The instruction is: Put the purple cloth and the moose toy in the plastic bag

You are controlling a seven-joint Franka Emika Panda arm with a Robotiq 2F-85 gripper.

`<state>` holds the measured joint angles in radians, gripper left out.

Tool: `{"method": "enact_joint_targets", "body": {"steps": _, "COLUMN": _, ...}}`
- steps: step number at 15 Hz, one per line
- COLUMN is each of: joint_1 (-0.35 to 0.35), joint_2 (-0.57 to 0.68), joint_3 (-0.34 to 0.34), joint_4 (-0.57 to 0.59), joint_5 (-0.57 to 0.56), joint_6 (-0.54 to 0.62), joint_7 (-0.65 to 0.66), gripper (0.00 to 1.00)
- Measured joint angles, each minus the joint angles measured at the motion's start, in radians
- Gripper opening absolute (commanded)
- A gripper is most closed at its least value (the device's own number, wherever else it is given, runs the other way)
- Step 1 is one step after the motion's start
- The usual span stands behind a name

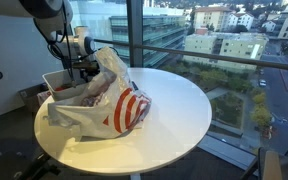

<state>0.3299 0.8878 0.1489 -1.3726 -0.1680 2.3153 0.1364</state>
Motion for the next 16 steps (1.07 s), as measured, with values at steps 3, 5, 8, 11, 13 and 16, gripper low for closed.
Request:
{"method": "enact_joint_targets", "body": {"steps": 3, "joint_1": 0.0, "joint_2": 0.05, "joint_3": 0.0, "joint_4": 0.057, "joint_5": 0.005, "joint_6": -0.025, "joint_7": -0.019, "gripper": 0.75}}
{"method": "enact_joint_targets", "body": {"steps": 5, "joint_1": 0.0, "joint_2": 0.074, "joint_3": 0.002, "joint_4": 0.092, "joint_5": 0.018, "joint_6": -0.051, "joint_7": -0.037, "gripper": 0.59}}
{"method": "enact_joint_targets", "body": {"steps": 8, "joint_1": 0.0, "joint_2": 0.091, "joint_3": 0.007, "joint_4": 0.134, "joint_5": 0.048, "joint_6": -0.092, "joint_7": -0.058, "gripper": 0.34}}
{"method": "enact_joint_targets", "body": {"steps": 11, "joint_1": -0.005, "joint_2": 0.095, "joint_3": 0.006, "joint_4": 0.158, "joint_5": 0.071, "joint_6": -0.111, "joint_7": -0.061, "gripper": 0.12}}
{"method": "enact_joint_targets", "body": {"steps": 13, "joint_1": -0.011, "joint_2": 0.097, "joint_3": 0.006, "joint_4": 0.163, "joint_5": 0.083, "joint_6": -0.114, "joint_7": -0.061, "gripper": 0.0}}
{"method": "enact_joint_targets", "body": {"steps": 16, "joint_1": -0.015, "joint_2": 0.098, "joint_3": 0.005, "joint_4": 0.171, "joint_5": 0.102, "joint_6": -0.132, "joint_7": -0.061, "gripper": 0.03}}
